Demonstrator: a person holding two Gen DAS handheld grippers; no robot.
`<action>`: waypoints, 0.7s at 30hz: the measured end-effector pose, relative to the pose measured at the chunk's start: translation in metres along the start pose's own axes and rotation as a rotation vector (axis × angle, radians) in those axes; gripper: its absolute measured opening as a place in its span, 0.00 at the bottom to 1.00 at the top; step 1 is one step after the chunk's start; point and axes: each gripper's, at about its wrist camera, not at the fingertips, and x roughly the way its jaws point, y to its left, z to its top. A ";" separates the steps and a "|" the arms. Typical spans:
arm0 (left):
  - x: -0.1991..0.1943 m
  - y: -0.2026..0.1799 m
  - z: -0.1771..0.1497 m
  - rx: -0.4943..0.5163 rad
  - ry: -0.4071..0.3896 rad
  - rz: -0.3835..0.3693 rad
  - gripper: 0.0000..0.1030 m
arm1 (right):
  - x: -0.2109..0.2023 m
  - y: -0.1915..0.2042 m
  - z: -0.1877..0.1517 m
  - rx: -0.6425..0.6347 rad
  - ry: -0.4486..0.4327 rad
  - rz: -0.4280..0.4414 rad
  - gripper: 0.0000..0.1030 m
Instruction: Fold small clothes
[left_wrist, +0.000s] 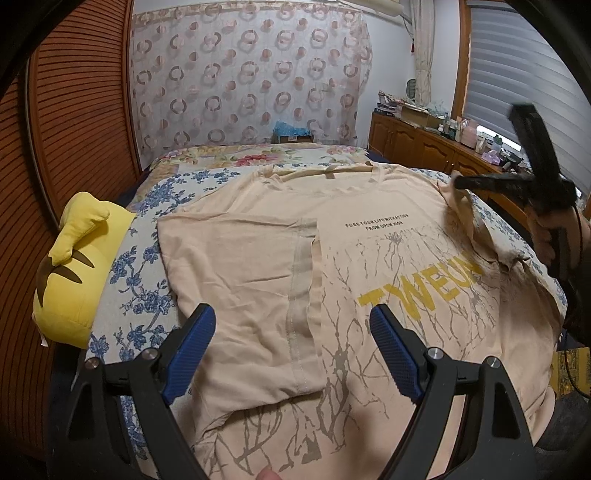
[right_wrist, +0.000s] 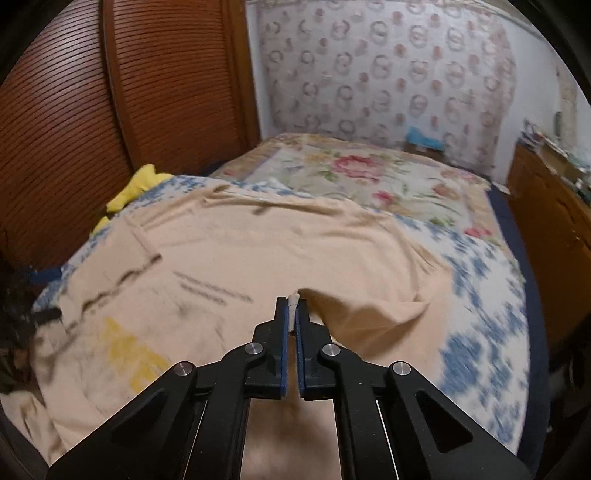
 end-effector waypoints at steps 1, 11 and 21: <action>-0.001 0.001 -0.001 -0.001 0.000 0.000 0.83 | 0.006 0.004 0.005 -0.002 0.008 0.014 0.01; -0.005 0.010 -0.003 -0.026 -0.010 0.008 0.83 | -0.005 0.001 0.010 0.014 -0.043 -0.043 0.32; 0.001 0.006 -0.003 -0.022 -0.002 -0.001 0.83 | -0.001 -0.012 -0.037 0.002 0.072 -0.076 0.32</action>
